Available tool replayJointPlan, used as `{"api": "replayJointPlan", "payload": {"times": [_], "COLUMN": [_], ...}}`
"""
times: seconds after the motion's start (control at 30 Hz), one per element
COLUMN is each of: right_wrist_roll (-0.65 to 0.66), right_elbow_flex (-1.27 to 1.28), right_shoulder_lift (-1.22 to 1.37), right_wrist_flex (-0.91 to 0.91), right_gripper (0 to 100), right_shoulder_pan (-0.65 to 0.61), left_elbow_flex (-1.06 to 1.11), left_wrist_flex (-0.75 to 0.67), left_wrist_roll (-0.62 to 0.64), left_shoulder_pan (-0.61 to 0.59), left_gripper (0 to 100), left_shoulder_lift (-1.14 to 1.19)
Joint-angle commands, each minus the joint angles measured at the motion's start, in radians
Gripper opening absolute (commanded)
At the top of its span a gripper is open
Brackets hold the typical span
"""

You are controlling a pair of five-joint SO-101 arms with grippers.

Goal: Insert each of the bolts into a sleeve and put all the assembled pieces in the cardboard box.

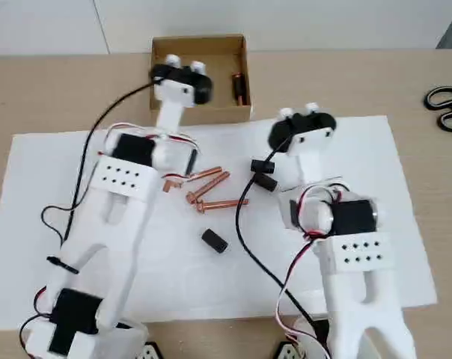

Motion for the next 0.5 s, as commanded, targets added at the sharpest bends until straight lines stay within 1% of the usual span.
{"api": "replayJointPlan", "payload": {"times": [0.0, 0.2, 0.3, 0.4, 0.47], "right_wrist_roll": [-0.015, -0.015, -0.017, -0.068, -0.075], "right_elbow_flex": [0.02, 0.149, 0.207, 0.212, 0.21], "right_shoulder_lift": [-0.021, -0.019, -0.015, 0.042, 0.107], "right_wrist_flex": [-0.064, -0.26, -0.34, -0.392, -0.435], "right_gripper": [22.1, 22.1, 22.0, 22.0, 22.0], "right_shoulder_pan": [-0.081, -0.159, -0.193, -0.209, -0.223], "left_elbow_flex": [-0.036, -0.036, -0.035, -0.03, -0.03], "left_wrist_flex": [0.032, 0.043, 0.043, 0.044, 0.055], "left_wrist_roll": [0.012, 0.018, 0.055, 0.061, 0.072], "left_shoulder_pan": [-0.037, -0.158, -0.233, -0.285, -0.307], "left_gripper": [1, 1, 1, 1, 1], "left_shoulder_lift": [-0.066, -0.066, -0.066, -0.066, -0.066]}}
